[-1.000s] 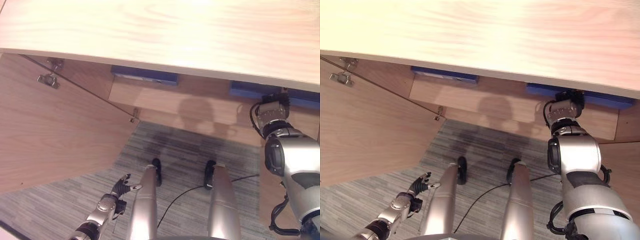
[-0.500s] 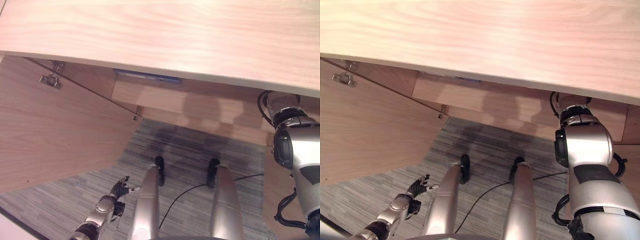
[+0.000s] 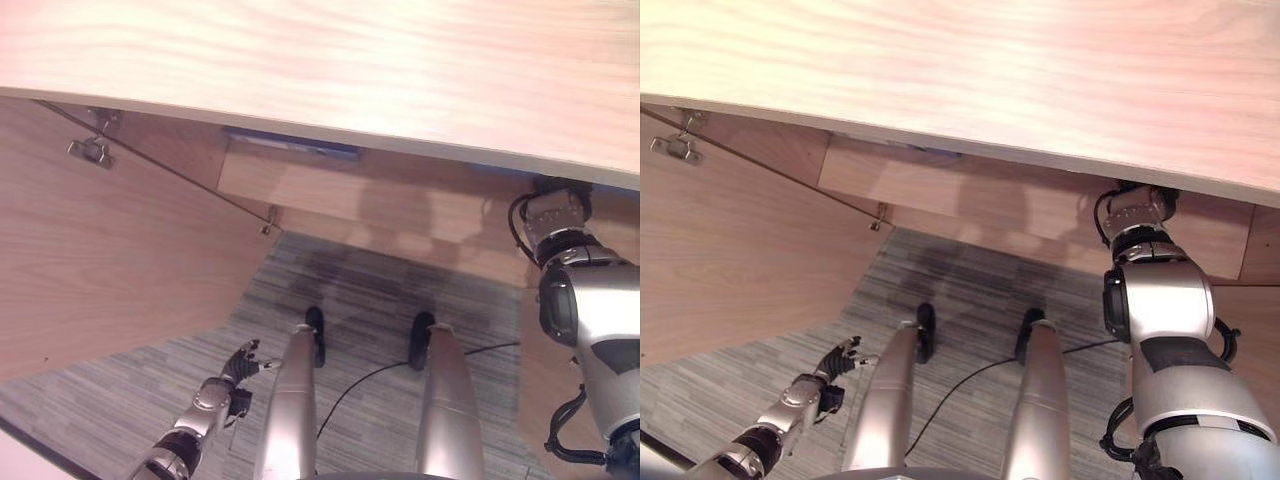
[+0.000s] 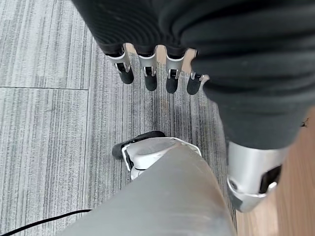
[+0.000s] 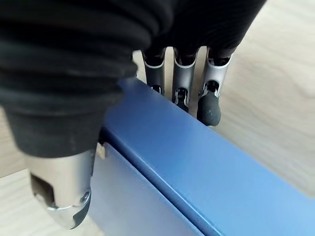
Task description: Put the empty folder in the office cabinet
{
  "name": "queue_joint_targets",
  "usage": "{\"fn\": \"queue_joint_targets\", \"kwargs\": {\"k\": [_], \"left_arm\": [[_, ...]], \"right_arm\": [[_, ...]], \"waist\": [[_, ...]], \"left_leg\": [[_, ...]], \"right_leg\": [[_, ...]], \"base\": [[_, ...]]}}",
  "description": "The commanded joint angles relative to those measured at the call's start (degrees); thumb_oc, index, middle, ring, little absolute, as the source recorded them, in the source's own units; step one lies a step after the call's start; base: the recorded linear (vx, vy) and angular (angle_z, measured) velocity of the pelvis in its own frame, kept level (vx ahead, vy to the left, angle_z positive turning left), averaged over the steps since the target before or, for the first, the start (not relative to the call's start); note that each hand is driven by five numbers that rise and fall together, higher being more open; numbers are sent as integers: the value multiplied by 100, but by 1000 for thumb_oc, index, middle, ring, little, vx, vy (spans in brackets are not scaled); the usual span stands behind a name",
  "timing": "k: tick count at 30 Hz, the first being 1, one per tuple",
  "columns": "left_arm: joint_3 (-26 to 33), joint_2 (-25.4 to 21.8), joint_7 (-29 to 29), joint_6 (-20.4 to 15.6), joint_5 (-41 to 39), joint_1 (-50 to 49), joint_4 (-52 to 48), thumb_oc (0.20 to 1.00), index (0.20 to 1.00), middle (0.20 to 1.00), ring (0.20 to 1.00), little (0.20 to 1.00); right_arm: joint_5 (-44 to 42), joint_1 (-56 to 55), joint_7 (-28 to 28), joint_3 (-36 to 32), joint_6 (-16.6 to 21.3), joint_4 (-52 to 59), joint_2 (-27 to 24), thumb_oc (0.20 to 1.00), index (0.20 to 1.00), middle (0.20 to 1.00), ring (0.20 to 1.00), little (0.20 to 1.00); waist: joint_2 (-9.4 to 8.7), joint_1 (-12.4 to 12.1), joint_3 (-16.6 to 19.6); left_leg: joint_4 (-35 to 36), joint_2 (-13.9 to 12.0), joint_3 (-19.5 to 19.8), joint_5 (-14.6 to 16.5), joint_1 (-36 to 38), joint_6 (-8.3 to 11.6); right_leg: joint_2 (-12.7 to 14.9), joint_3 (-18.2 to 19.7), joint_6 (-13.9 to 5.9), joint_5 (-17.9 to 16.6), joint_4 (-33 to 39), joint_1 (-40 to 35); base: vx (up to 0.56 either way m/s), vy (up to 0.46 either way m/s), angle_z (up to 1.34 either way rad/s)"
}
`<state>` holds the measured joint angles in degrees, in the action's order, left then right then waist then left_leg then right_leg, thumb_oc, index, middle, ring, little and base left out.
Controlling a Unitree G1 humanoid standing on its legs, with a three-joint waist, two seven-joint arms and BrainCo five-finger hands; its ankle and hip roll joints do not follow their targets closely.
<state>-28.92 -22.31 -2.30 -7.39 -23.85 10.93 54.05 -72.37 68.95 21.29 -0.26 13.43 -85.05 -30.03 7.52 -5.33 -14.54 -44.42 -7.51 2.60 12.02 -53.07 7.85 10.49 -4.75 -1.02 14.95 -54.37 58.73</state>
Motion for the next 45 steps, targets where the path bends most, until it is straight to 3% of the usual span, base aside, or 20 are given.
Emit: {"fn": "queue_joint_targets", "kwargs": {"k": [1,6,10,22,34,35,36,37,38,39,40,41,45], "left_arm": [[100,82,-82,-52,-20,171,256,1000,1000,1000,1000,1000],[244,164,-90,-83,82,161,433,1000,1000,1000,1000,1000],[461,243,-55,-76,323,106,629,1000,1000,1000,1000,1000],[797,378,-5,-96,308,99,833,1000,1000,1000,1000,1000],[1061,484,29,-136,216,135,1094,1000,1000,1000,1000,1000],[1081,491,28,-143,236,143,1121,1000,1000,1000,1000,1000],[1096,502,29,-141,228,138,1128,1000,1000,1000,1000,1000],[1115,516,49,-152,188,139,1101,1000,1000,1000,1000,1000],[1131,516,59,-163,197,135,1100,1000,1000,1000,1000,1000],[1163,501,70,-173,199,111,1096,1000,1000,1000,1000,1000],[1196,487,78,-182,206,97,1083,1000,1000,1000,1000,1000],[1259,466,100,-184,250,59,1096,1000,1000,1000,1000,1000],[1317,434,117,-199,322,34,1145,1000,1000,1000,1000,1000]], "right_arm": [[-196,-299,17,-428,-315,-462,729,1000,1000,1000,1000,1000],[-29,-809,-261,-270,-156,89,1067,1000,1000,1000,1000,1000],[-129,-1657,-811,-408,82,554,1394,1000,1000,1000,1000,1000],[-553,-2891,-1539,-550,245,1063,1937,1000,1000,1000,1000,1000],[-105,-3735,-1782,-227,130,1233,1988,1000,1000,1000,1000,1000],[-61,-3789,-1806,-185,114,1271,2000,1000,1000,1000,1000,1000],[-10,-3861,-1820,-142,107,1305,2005,1000,1000,1000,1000,1000],[56,-3952,-1873,-81,79,1399,2009,1000,1000,1000,1000,1000],[115,-3988,-1911,-36,80,1471,2025,1000,1000,1000,1000,1000],[267,-4078,-1983,102,81,1651,2012,1000,1000,1000,1000,1000],[376,-4137,-2009,171,98,1775,1999,1000,1000,1000,1000,1000],[466,-4258,-2081,234,135,1964,1959,1000,1000,1000,1000,1000],[303,-4199,-2136,79,263,2137,1876,1000,1000,1000,1000,1000]], "waist": [[44,-168,-187],[25,-148,-209],[39,-102,-263],[52,68,-317],[-31,249,-313],[-29,258,-331],[-48,282,-301],[-57,304,-307],[-55,305,-341],[-85,323,-331],[-92,331,-358],[-129,365,-346],[-148,384,-342]], "left_leg": [[222,282,-54,266,132,-422],[322,279,-71,198,193,-426],[464,281,-87,132,280,-413],[658,257,-124,61,411,-394],[912,222,-170,-57,559,-362],[1021,207,-192,-299,511,-385],[942,213,-171,-77,567,-354],[983,196,-171,-104,590,-349],[1104,176,-195,-352,564,-372],[1040,173,-183,-160,612,-339],[1128,159,-204,-390,564,-361],[1019,162,-186,-155,590,-330],[1027,157,-175,-163,568,-324]], "right_leg": [[-198,-140,-246,813,318,-671],[-205,-119,-260,753,405,-724],[-207,-115,-266,730,515,-805],[-175,-87,-315,678,649,-885],[-186,-66,-332,474,932,-1018],[-192,-108,-294,237,1047,-971],[-195,-65,-333,444,970,-1024],[-201,-70,-337,414,1004,-1033],[-205,-119,-299,170,1131,-1004],[-212,-74,-340,346,1065,-1050],[-215,-105,-305,118,1165,-1001],[-221,-56,-345,332,1069,-1026],[-220,-59,-360,301,1108,-1018]], "base": [[0,0,0],[0,0,0],[0,0,0],[0,0,0],[-22,17,-4],[-29,14,-8],[-36,17,-7],[-37,16,-5],[-54,19,-6],[-144,26,-4],[43,12,-7],[-39,16,-7],[16,0,-1]]}}
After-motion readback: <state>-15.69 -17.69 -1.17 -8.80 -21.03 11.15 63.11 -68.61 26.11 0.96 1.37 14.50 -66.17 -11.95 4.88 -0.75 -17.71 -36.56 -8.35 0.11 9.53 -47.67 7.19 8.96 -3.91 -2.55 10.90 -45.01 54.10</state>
